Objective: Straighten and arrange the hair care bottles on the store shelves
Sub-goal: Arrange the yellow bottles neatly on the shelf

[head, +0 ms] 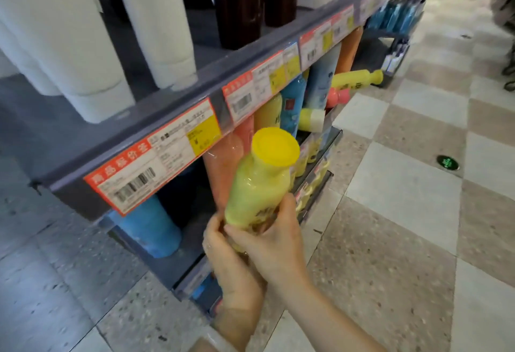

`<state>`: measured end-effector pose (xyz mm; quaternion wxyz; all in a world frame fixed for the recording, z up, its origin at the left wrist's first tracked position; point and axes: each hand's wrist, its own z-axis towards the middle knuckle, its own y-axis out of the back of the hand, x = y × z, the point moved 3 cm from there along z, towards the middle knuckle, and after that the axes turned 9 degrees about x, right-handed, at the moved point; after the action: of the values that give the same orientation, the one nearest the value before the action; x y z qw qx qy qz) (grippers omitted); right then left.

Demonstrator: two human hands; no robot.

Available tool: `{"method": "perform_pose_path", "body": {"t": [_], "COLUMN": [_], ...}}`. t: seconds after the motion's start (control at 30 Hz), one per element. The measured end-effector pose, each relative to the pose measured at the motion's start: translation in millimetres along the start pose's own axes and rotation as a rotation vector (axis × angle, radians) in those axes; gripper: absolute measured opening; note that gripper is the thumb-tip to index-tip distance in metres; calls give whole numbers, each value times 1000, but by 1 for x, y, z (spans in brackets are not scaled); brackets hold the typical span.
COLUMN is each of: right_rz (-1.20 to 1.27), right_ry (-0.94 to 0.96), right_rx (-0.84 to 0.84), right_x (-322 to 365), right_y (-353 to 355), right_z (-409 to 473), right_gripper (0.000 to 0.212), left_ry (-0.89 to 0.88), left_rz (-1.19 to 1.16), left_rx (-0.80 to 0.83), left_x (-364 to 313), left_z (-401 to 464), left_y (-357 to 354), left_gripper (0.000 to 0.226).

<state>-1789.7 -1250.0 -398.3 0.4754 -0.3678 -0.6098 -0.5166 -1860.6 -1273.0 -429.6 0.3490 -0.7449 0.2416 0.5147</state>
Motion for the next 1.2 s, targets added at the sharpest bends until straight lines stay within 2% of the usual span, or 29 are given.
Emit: {"method": "perform_pose_path", "body": {"t": [0.07, 0.17, 0.2, 0.3, 0.47, 0.67, 0.77, 0.97, 1.1, 1.2], "right_rz": [-13, -52, -61, -80, -128, -202, -225, -275, -273, -266], "right_ry": [-8, -7, -10, -41, -66, -17, -5, -10, -14, -22], "right_rx": [-18, -56, -69, -68, -40, 179, 307, 438, 488, 503], "right_x": [-5, -11, -13, -18, -27, -38, -44, -52, -52, -50], "right_y": [25, 62, 74, 113, 182, 259, 280, 273, 255, 244], "right_z": [9, 26, 32, 53, 98, 165, 188, 212, 225, 239], "right_gripper": [64, 64, 63, 60, 58, 63, 65, 65, 67, 66], "left_ry": [-73, -307, -325, -273, -215, -190, -159, -153, -145, -162], "left_rz": [264, 539, 590, 583, 520, 402, 403, 405, 446, 462], "left_rx": [7, 209, 256, 293, 362, 255, 170, 62, 15, 3], "left_x": [11, 14, 15, 20, 41, 55, 65, 77, 78, 75], "left_z": [2, -10, -13, -6, 5, 15, 19, 28, 44, 60], "left_y": [-15, -55, -70, -110, -184, -274, -296, -297, -285, -281], "left_gripper": [38, 68, 74, 78, 65, 51, 60, 57, 67, 59]}}
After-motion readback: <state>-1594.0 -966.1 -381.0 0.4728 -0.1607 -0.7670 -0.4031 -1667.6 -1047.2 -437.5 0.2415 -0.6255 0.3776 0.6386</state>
